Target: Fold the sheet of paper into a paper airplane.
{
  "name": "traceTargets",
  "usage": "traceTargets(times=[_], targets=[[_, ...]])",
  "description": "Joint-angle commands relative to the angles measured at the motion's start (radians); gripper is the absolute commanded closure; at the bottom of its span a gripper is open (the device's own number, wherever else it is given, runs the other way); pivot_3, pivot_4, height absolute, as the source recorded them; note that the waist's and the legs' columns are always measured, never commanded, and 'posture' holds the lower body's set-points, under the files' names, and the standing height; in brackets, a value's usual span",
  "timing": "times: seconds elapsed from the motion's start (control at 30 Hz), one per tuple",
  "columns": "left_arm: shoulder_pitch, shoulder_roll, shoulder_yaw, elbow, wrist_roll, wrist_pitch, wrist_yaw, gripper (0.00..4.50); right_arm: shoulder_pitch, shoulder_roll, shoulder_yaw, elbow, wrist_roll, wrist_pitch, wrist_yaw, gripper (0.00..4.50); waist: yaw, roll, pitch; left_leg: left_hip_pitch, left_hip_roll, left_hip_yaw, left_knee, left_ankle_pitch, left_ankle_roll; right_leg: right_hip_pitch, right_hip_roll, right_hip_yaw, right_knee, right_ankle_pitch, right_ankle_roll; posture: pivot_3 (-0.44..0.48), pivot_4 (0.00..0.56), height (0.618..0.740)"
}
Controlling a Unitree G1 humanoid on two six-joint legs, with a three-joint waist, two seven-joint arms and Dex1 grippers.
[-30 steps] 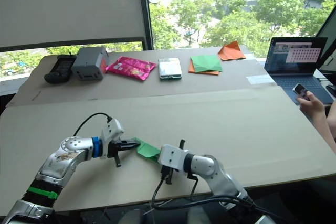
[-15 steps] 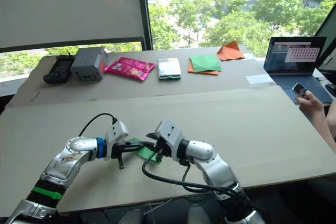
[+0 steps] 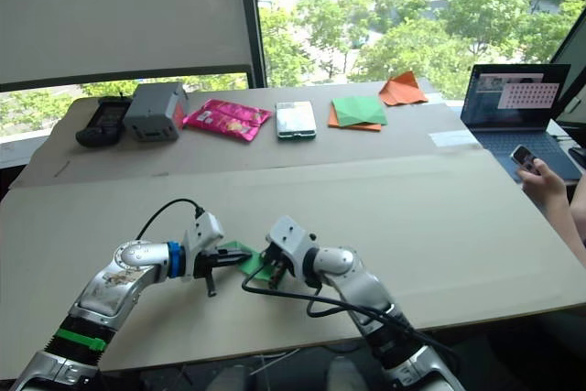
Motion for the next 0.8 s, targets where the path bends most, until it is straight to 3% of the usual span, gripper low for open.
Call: traceTargets(times=[0.03, 0.8], targets=[[0.022, 0.01, -0.01, -0.006, 0.02, 0.011, 0.005, 4.5, 0.0, -0.011, 0.017, 0.015, -0.014, 0.015, 0.009, 4.47, -0.001, 0.001, 0.0, 0.0, 0.0, 0.0, 0.0, 0.0, 0.0, 0.0, 0.0, 0.0, 0.0, 0.0, 0.0, 0.0, 0.15, 0.732], [0.028, 0.017, -0.021, -0.001, 0.034, 0.002, 0.003, 4.5, 0.106, -0.126, 0.05, -0.111, -0.019, 0.154, 0.013, 4.47, 0.002, 0.004, -0.011, 0.0, 0.0, 0.0, 0.0, -0.002, -0.003, 0.0, -0.001, 0.0, -0.001, 0.0, 0.0, 0.0, 0.15, 0.732]])
